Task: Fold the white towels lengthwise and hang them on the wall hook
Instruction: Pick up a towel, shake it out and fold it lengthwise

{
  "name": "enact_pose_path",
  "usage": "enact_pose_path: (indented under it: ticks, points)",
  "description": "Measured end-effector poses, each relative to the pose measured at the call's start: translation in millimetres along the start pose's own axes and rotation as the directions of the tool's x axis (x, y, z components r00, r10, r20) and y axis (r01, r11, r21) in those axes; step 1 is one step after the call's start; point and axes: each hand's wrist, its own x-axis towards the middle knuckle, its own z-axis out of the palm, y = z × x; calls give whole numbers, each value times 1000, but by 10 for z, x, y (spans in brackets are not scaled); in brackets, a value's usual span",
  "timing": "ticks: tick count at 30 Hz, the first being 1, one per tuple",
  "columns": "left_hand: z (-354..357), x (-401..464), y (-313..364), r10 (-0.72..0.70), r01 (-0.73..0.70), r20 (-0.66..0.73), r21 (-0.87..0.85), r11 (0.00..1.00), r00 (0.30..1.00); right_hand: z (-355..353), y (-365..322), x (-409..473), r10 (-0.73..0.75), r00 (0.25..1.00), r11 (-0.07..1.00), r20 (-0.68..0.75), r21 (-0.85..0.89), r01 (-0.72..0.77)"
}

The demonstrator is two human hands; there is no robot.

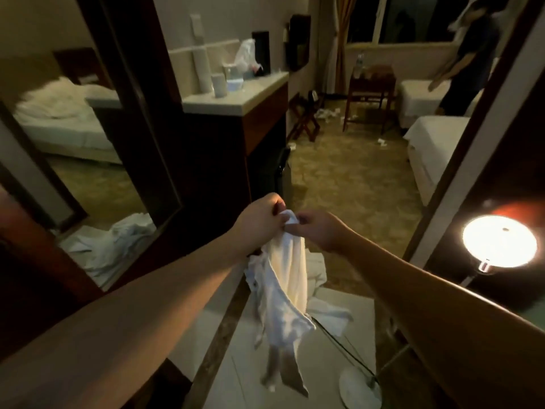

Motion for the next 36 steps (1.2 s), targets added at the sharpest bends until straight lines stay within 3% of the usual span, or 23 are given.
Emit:
enact_pose_path:
  ticks: [2,5,9,14,20,27,29,32,36]
  points:
    - [-318,-256,142,-27,23,-41,-87,996,999,-89,-383,-233,-56,997,998,-43,-17,55]
    - [-744,-666,259,-40,48,38,-241,969,998,-120,-894,-617,-136,983,991,-121,-6,136]
    - [-1013,-1259,320,-83,92,100,-87,992,992,-13,-1508,-1133,-230,949,971,-215,20,239]
    - [-1301,-2114,222,-145,149,42,-138,979,989,102,-2100,-1764,-243,924,963,-294,39,265]
    - [-1863,-2751,-20,-82,101,-101,205,973,992,-32,-2361,-2353,-179,894,969,-411,85,233]
    - [-2461,-3330,-261,-219,261,-147,401,878,964,-194,-2591,-2710,-40,848,948,-528,249,199]
    - [-2606,-3535,-342,-274,340,-223,360,869,935,-211,-2626,-2747,-3,845,941,-535,284,183]
    - [-2843,-3856,-406,-355,407,-313,120,906,881,-217,-2686,-2804,25,858,936,-513,312,159]
    - [-3069,-4276,-205,-393,335,-379,-209,918,838,-135,-2810,-2874,60,888,933,-455,343,113]
